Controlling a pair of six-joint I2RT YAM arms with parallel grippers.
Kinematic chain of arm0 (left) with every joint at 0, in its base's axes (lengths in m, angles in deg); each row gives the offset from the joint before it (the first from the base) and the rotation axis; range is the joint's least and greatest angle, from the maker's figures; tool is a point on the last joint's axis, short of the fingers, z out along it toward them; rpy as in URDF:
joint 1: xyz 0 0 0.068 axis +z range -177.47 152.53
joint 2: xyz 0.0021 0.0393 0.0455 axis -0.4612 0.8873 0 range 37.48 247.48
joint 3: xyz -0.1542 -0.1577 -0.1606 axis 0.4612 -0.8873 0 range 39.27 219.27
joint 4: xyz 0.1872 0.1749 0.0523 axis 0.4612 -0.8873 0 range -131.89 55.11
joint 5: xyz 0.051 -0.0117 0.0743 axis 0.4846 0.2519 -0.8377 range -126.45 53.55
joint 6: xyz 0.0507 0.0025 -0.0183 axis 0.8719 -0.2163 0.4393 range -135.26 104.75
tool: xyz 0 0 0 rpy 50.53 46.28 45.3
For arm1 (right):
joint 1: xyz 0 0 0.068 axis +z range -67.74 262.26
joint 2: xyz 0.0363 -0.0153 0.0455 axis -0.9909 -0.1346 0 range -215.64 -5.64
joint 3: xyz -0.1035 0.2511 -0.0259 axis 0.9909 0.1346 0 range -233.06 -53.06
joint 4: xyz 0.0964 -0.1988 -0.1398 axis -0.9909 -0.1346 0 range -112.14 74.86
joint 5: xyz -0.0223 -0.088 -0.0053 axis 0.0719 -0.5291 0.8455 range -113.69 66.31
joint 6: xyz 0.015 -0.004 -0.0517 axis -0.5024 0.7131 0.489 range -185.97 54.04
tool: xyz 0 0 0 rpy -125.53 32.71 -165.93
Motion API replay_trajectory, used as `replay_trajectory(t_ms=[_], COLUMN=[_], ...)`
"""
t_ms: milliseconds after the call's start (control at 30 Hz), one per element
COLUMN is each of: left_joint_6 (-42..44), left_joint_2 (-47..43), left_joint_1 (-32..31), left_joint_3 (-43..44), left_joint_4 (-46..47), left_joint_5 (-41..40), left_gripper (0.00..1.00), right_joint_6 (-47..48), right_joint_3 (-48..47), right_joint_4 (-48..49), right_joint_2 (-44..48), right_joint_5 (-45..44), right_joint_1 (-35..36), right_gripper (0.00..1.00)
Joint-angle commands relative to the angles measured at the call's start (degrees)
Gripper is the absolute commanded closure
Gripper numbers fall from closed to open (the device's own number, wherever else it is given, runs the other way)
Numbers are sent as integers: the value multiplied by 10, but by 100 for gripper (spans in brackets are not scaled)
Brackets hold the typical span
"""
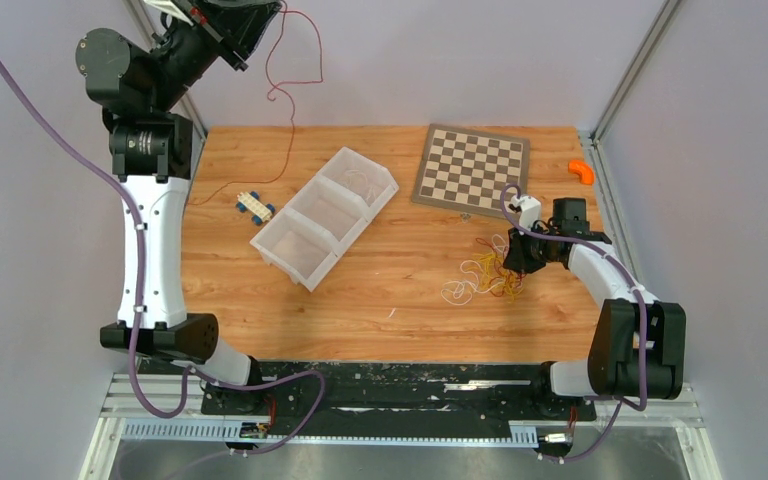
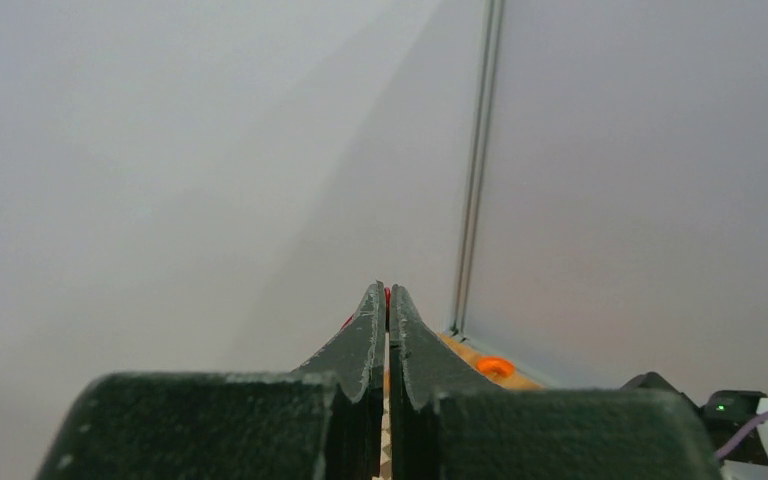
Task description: Untangle the cables
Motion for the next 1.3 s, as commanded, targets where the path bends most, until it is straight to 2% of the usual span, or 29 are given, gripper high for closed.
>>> replay_trajectory(t_ms=[0, 233, 400, 533, 833, 1000, 1133, 1267], left_joint_6=[29, 33, 61, 58, 37, 87, 119, 127], left_joint_2=[-19, -21, -31, -28, 9, 25, 30, 28], left_joint_1=[14, 18, 20, 21, 21, 21, 21, 35], left_joint_3=[-29, -81, -164, -195, -116, -69, -63, -85], left_joint_4=[22, 49, 68, 87, 85, 52, 39, 19], left_joint_5=[-23, -32, -35, -21, -25, -56, -92, -77], left_gripper=[100, 100, 100, 100, 100, 100, 100, 100], right_joint_6=[6, 12, 12, 12, 10, 9, 9, 10], right_joint_3=[-18, -23, -22, -21, -30, -33, -35, -36], right_joint_4=[-4, -12, -14, -14, -14, -14, -16, -19], right_joint_2=[-3, -1, 1, 2, -7, -11, -10, -9], right_joint_5=[17, 15, 14, 13, 20, 24, 23, 23], right_joint_1=[-2, -2, -2, -2, -2, -2, -2, -2], right_gripper=[87, 87, 87, 87, 87, 87, 87, 87])
